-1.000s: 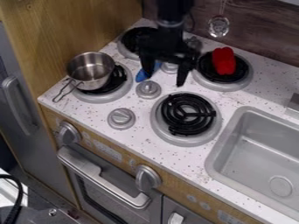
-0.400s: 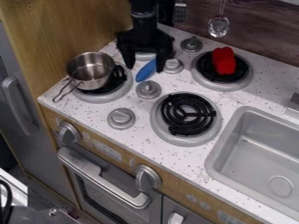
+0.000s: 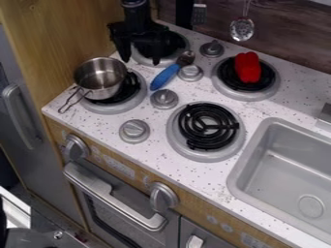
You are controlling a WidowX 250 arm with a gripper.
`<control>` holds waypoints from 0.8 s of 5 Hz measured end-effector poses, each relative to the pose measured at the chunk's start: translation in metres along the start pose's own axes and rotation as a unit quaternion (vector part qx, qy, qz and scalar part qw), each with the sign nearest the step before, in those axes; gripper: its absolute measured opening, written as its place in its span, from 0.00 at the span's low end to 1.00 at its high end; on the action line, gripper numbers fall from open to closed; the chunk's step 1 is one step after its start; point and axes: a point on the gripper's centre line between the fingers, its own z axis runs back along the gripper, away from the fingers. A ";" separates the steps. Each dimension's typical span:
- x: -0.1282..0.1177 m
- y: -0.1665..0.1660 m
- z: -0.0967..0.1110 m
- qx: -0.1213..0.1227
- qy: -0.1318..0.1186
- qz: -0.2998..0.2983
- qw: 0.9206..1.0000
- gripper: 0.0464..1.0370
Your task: Move the silver pot to the bottom right burner
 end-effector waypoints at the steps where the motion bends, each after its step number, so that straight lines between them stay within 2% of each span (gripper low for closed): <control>1: 0.005 0.019 -0.017 0.019 0.016 0.005 1.000 0.96; 2: 0.004 0.035 -0.032 0.050 0.029 0.012 0.998 0.96; 3: -0.001 0.044 -0.050 0.045 0.060 0.028 0.997 0.96; 4: -0.004 0.045 -0.053 0.037 0.067 0.041 0.996 0.93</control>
